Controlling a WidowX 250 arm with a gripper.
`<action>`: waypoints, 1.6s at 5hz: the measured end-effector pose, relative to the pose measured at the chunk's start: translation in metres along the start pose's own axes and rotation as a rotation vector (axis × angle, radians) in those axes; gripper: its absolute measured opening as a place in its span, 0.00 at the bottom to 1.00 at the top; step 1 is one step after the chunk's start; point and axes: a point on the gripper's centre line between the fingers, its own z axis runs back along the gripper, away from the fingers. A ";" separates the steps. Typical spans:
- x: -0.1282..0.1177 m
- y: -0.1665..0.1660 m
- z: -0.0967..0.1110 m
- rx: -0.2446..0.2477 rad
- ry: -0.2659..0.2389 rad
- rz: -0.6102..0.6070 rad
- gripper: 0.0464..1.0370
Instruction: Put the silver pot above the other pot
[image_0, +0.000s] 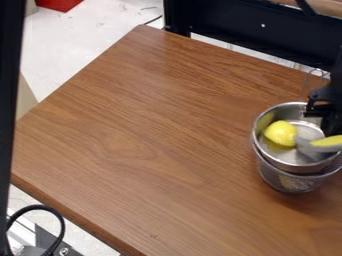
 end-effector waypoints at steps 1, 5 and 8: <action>0.001 0.002 -0.003 -0.008 0.015 0.002 0.04; 0.004 0.012 0.001 -0.040 0.061 0.022 0.96; 0.020 0.021 0.034 -0.152 0.072 0.012 0.96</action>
